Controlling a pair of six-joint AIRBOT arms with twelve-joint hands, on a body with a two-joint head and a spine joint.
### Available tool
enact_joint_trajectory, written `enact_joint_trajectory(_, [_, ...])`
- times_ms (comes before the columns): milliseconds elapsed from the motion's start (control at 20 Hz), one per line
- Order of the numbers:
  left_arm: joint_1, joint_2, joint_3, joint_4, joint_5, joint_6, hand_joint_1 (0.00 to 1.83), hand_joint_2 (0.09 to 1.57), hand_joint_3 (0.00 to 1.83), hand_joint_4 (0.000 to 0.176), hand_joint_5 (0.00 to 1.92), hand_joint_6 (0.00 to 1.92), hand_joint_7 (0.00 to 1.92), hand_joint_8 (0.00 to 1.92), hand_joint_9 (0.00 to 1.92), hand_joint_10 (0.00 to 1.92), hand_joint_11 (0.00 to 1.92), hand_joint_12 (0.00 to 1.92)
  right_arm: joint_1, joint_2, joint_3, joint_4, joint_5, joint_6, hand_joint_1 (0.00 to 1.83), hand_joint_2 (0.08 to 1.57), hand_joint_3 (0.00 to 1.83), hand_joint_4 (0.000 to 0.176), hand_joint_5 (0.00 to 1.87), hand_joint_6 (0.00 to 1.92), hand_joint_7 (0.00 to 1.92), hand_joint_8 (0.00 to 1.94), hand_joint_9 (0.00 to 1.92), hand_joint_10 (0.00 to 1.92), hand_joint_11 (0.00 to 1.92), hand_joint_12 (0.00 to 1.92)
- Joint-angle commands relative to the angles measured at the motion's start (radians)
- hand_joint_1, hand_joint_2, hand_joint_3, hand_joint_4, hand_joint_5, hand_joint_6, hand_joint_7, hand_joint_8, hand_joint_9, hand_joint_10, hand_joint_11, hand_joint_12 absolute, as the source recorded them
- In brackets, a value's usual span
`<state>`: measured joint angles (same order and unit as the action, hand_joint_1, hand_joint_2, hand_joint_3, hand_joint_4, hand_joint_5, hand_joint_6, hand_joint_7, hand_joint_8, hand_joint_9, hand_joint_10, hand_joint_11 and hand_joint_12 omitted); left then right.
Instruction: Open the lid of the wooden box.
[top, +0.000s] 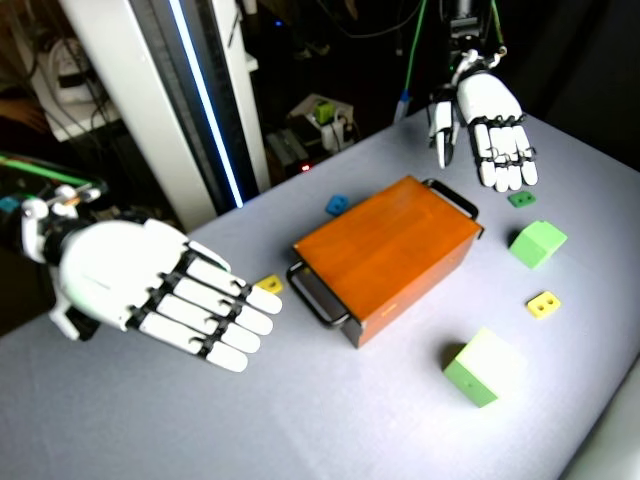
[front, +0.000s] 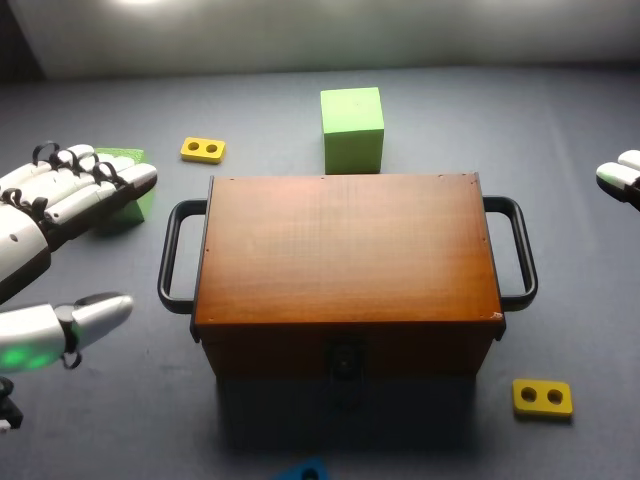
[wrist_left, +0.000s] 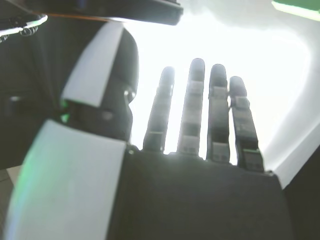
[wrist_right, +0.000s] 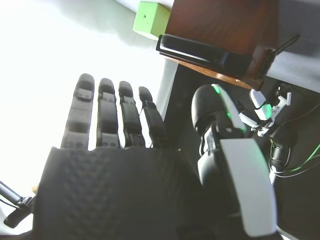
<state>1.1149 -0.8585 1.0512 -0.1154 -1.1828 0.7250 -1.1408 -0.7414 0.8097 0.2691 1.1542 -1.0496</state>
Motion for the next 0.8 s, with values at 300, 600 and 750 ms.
enact_joint_trajectory(300, [-0.002,0.000,0.006,-0.016,-0.123,-0.006,0.26,1.33,0.01,0.007,0.00,0.00,0.00,0.00,0.00,0.00,0.00,0.00,0.015,0.007,-0.001,0.003,0.125,-0.005,0.38,1.40,0.01,0.000,0.00,0.00,0.00,0.00,0.00,0.00,0.00,0.00])
enact_joint_trajectory(600, [0.013,0.011,0.003,-0.022,-0.071,-0.006,0.22,1.33,0.00,0.000,0.00,0.00,0.00,0.00,0.00,0.00,0.00,0.00,0.014,-0.006,0.005,0.005,0.080,-0.005,0.33,1.40,0.00,0.000,0.00,0.00,0.00,0.00,0.00,0.00,0.00,0.00])
enact_joint_trajectory(750, [0.023,0.010,0.003,-0.023,-0.046,-0.007,0.21,1.33,0.01,0.000,0.00,0.00,0.00,0.00,0.00,0.00,0.00,0.00,0.014,-0.021,0.012,0.005,0.047,-0.005,0.29,1.40,0.00,0.000,0.00,0.00,0.00,0.00,0.00,0.00,0.00,0.00])
